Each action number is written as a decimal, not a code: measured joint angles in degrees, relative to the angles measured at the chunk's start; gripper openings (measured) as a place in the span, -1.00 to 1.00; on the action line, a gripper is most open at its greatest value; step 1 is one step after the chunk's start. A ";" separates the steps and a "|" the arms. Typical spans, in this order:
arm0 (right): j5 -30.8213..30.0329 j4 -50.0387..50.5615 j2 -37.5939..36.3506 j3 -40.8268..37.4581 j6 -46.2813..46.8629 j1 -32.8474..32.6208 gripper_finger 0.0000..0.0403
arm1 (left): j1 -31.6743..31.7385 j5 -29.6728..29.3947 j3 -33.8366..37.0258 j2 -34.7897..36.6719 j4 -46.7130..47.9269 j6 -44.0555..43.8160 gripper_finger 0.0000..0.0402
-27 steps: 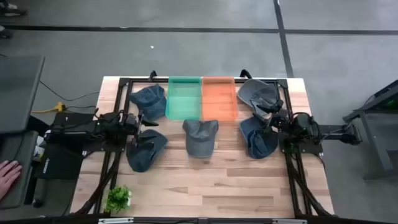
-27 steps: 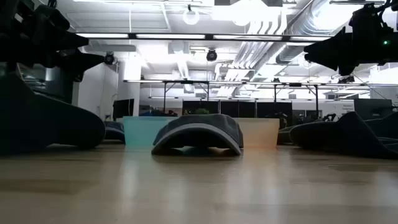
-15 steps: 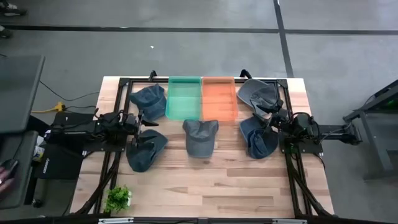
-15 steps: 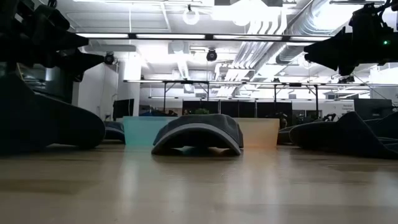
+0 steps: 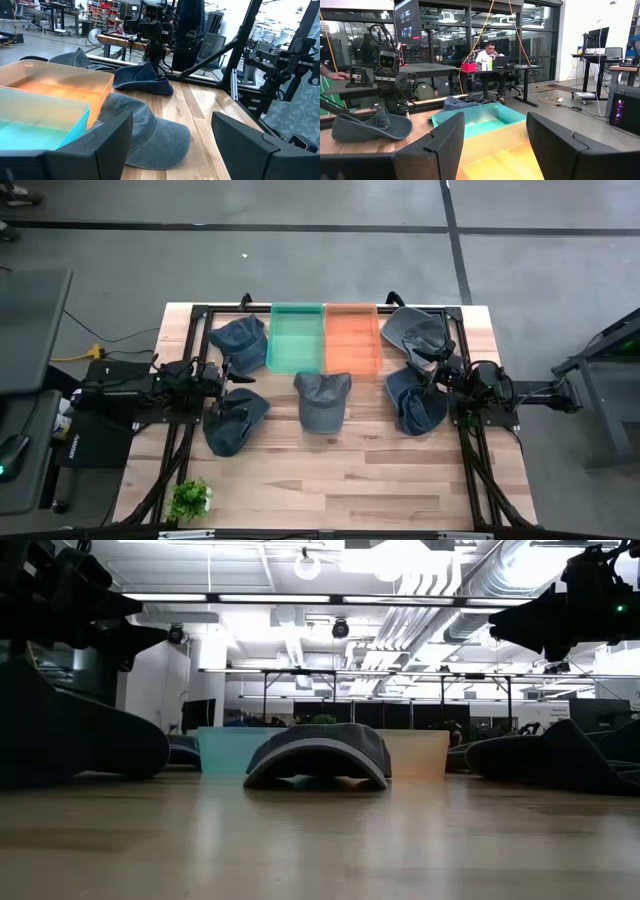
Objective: Pick & Place hat
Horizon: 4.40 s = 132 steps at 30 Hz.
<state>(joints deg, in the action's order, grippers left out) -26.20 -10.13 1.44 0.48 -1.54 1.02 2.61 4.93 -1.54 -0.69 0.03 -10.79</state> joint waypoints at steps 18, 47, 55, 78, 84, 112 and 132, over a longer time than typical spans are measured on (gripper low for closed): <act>0.01 -0.01 0.00 -0.01 0.00 0.00 0.04 | -0.01 -0.01 0.00 0.00 0.00 0.00 0.34; 0.00 0.00 0.02 0.00 0.02 0.00 0.04 | 0.00 0.00 0.00 0.02 0.00 0.00 0.34; 0.00 -0.01 0.00 -0.01 0.00 0.01 0.04 | 0.00 -0.02 0.00 0.00 0.00 0.00 0.34; 0.00 -0.01 0.00 0.00 0.00 0.01 0.04 | 0.00 -0.02 0.00 0.00 0.00 0.00 0.34; -0.02 -0.01 0.02 0.00 -0.62 0.00 0.04 | -0.01 -0.01 0.01 0.01 0.00 0.00 0.34; 3.90 -0.31 0.00 -0.01 21.79 0.07 0.04 | -0.01 0.00 0.01 0.00 0.00 0.00 0.34; 5.78 10.01 0.11 4.63 18.13 0.07 0.04 | 0.00 -0.02 0.02 0.02 0.00 0.00 0.34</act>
<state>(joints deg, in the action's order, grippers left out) -20.42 -0.12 1.54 5.10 16.59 1.08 2.61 4.91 -1.52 -0.67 0.03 -10.79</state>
